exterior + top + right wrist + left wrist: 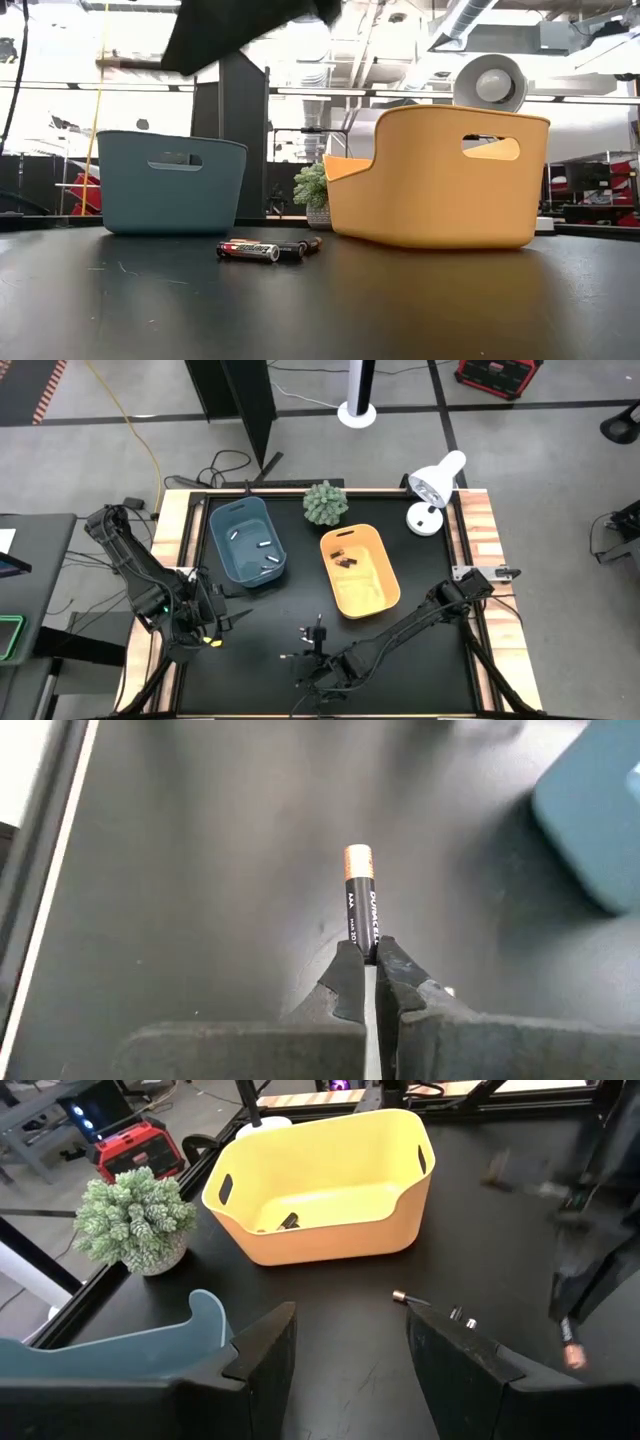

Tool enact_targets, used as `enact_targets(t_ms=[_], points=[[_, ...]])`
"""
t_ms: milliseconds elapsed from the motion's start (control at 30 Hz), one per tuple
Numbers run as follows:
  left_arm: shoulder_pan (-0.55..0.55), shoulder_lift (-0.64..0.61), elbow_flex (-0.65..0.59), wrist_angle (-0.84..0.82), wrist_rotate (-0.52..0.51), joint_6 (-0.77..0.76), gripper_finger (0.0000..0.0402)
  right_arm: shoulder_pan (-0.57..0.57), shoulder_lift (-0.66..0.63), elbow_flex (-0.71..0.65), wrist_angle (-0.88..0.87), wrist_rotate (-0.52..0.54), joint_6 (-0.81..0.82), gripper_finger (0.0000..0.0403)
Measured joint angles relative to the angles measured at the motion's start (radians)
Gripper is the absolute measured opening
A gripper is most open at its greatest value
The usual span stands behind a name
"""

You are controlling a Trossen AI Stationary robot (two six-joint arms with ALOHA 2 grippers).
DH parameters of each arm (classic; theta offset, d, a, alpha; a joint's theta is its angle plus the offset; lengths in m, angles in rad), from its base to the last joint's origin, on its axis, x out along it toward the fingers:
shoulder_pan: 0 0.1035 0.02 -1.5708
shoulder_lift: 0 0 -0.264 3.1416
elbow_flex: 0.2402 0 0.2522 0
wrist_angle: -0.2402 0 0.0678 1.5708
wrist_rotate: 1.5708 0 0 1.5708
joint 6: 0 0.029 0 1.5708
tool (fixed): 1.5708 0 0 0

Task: Sort batteries
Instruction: Put the black battery into the yellow bin

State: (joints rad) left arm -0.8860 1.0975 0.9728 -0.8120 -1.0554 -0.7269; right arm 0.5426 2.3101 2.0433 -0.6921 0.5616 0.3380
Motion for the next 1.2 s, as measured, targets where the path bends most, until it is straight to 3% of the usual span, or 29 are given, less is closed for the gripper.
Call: enact_targets(t_ms=[200,667,1200], points=[[0.000,0.000,0.000,0.000,0.000,-0.002,0.0184,-0.005,-0.002,0.122,-0.157,0.109,-0.060,0.0007],[0.000,0.000,-0.001,-0.001,0.004,-0.006,0.0184,-0.092,-0.134,0.128,-0.387,0.252,-0.056,0.0007],[0.000,0.001,-0.014,-0.001,0.005,0.000,0.0184,-0.210,-0.247,0.129,-0.432,0.282,-0.139,0.0007]])
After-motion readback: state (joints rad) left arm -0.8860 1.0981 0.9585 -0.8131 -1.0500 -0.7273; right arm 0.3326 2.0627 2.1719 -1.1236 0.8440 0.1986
